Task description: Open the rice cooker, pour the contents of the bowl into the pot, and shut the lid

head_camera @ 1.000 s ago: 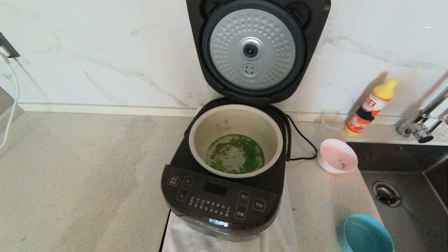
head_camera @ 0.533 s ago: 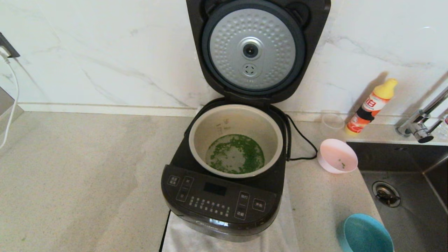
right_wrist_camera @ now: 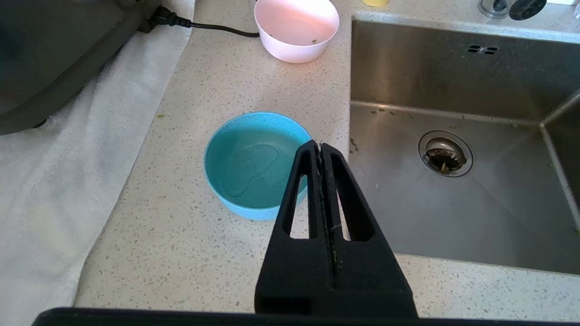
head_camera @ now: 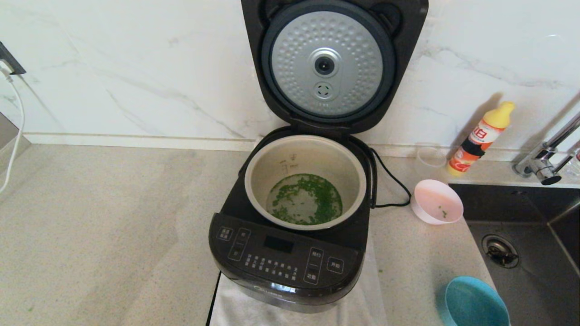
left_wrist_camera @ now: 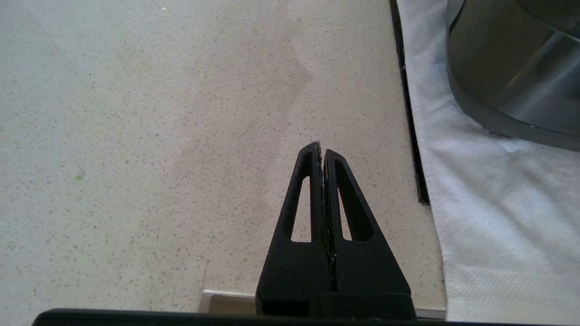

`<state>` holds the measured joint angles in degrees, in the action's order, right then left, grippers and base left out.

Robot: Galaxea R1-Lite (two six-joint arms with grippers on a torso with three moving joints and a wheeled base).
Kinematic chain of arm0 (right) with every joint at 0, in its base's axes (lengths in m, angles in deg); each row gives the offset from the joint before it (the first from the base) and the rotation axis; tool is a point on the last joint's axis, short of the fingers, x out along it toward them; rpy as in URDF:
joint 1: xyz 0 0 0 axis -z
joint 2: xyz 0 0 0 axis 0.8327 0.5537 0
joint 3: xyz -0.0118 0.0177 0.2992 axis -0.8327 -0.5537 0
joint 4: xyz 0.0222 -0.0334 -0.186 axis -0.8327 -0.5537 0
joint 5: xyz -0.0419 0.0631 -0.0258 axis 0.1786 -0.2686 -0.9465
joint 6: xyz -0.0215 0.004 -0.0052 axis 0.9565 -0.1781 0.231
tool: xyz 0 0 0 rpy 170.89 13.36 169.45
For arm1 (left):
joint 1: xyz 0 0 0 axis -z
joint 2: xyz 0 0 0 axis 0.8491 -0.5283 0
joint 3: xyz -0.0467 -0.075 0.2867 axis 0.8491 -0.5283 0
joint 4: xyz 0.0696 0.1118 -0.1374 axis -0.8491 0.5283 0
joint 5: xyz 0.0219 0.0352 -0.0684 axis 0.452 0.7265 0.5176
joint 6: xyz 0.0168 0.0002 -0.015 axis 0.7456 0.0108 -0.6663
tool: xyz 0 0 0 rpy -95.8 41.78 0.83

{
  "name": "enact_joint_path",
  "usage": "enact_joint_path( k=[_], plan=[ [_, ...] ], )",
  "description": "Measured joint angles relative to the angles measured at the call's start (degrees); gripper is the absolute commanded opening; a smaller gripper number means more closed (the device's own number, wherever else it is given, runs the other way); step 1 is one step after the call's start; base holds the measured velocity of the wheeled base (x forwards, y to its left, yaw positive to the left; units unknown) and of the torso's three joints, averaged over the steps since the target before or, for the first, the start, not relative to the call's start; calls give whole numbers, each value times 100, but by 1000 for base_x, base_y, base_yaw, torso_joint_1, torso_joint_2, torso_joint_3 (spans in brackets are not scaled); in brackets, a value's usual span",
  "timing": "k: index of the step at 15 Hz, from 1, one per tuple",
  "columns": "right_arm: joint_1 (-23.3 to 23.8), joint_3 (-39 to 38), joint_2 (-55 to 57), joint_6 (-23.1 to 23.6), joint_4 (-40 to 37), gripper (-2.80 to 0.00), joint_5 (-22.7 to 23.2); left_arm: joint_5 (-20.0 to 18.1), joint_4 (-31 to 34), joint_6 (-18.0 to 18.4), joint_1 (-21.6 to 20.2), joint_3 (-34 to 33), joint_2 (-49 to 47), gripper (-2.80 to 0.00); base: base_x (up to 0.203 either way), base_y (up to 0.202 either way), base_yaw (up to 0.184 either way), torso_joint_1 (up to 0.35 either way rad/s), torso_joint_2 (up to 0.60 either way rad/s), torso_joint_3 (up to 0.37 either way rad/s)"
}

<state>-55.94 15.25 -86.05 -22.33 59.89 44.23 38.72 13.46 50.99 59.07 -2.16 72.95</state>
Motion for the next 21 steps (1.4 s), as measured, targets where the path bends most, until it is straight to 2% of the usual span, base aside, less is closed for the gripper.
enact_joint_path(
  k=[3, 4, 6, 8, 12, 16, 19, 21],
  plan=[
    [0, 0, 0, -2, 2, -280, -2, -41, -167, 12, 0, 33, 0, -280, 0, 0, 0, 0, 0, 0],
    [-2, 0, 0, 0, 0, -280, 2, -159, -243, -31, 0, 288, -7, -280, 0, 0, 0, 0, 0, 0],
    [-2, 0, 1, -1, 0, -280, -1, -574, -89, -222, -4, 1184, -139, -280, 0, 0, 0, 0, 0, 0],
    [-4, 0, 1, 0, 0, -280, 2, -1087, 53, -654, -2, 2377, -639, -280, 0, 0, 0, 0, 0, 0],
    [-2, 0, 1, -2, 0, -280, 0, -2122, -194, -1468, 17, 4420, -2724, -280, 0, 0, 0, 0, 0, 0],
    [-2, 0, 4, -1, 0, -280, 2, -2604, -1065, -1956, 22, 6415, -5383, -280, 0, 0, 0, 0, 0, 0],
    [-2, 0, 4, 0, 0, -280, 0, -2975, -1484, -2828, 24, 8348, -7139, -280, 0, 0, 0, 0, 0, 0],
    [-2, 0, 4, 0, 0, -280, 2, -3290, -1667, -3357, 38, 9226, -8167, -280, 0, 0, 0, 0, 0, 0]
  ],
)
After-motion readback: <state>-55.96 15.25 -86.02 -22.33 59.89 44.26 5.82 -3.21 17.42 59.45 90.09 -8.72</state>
